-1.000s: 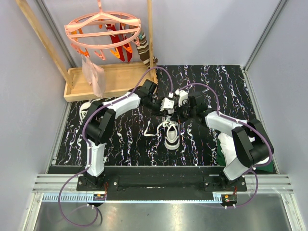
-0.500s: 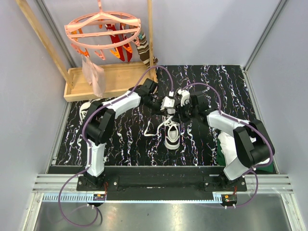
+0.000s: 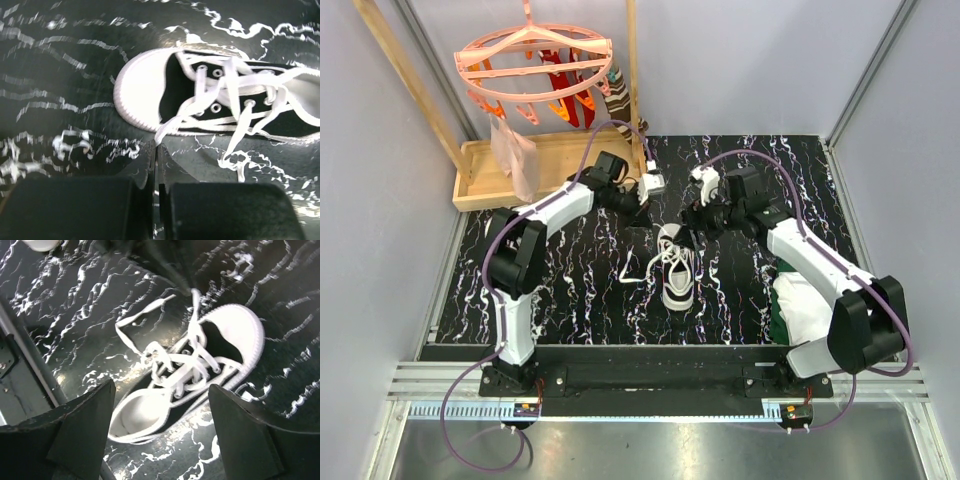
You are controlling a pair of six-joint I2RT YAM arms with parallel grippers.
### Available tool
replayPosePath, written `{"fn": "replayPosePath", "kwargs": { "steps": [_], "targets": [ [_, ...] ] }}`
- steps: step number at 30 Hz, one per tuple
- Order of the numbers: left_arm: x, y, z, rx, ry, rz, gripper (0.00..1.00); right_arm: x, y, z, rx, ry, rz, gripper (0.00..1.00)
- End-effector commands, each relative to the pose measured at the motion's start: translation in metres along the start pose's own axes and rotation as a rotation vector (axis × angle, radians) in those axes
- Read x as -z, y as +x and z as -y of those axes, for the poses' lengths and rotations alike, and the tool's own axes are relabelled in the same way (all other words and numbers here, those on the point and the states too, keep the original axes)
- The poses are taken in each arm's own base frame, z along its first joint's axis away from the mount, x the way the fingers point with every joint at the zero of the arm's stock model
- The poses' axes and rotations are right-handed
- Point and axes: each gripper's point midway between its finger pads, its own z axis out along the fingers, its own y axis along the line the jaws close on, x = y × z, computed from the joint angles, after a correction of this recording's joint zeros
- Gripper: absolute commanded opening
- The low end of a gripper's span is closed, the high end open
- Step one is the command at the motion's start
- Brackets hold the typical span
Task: Tie the shoes
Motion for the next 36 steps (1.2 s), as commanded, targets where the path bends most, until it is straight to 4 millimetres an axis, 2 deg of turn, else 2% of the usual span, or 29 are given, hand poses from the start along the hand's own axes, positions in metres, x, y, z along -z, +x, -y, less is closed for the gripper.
{"fn": "replayPosePath", "kwargs": {
  "steps": [1,5,6,11,12,13,14,16,20,31,35,36],
  "targets": [
    [0.017,-0.012,-0.004,0.162,-0.020,0.061,0.00,-0.008,-0.013,-0.037,0.076,-0.104,-0.009,0.84],
    [0.015,-0.004,0.000,0.254,-0.003,0.055,0.00,-0.039,-0.006,-0.073,0.163,-0.161,-0.019,0.78],
    [0.014,0.000,0.000,0.265,-0.002,0.049,0.00,-0.050,0.002,-0.083,0.185,-0.176,-0.043,0.76],
    [0.010,0.012,-0.002,0.342,-0.014,0.011,0.00,-0.085,0.013,-0.094,0.271,-0.172,-0.046,0.70],
    [0.008,0.013,-0.001,0.349,-0.008,0.005,0.00,-0.095,0.020,-0.091,0.272,-0.165,-0.068,0.69],
    [0.008,0.015,-0.001,0.358,-0.005,0.000,0.00,-0.100,0.016,-0.095,0.292,-0.173,-0.057,0.69],
    [0.007,0.017,-0.001,0.361,-0.004,-0.004,0.00,-0.109,0.023,-0.093,0.290,-0.171,-0.078,0.69],
    [0.006,0.016,-0.001,0.372,0.001,-0.001,0.00,-0.119,0.024,-0.093,0.325,-0.167,-0.079,0.68],
    [0.004,0.017,-0.005,0.387,0.001,-0.007,0.00,-0.139,0.043,-0.093,0.392,-0.153,-0.128,0.67],
    [-0.002,0.020,-0.004,0.409,0.026,-0.010,0.00,-0.171,0.067,-0.065,0.469,-0.070,-0.201,0.66],
    [-0.002,0.021,-0.004,0.416,0.028,-0.010,0.00,-0.176,0.081,-0.061,0.490,-0.048,-0.238,0.57],
    [-0.001,0.019,-0.004,0.414,0.027,-0.008,0.00,-0.176,0.087,-0.060,0.499,-0.043,-0.251,0.52]
  ]
}}
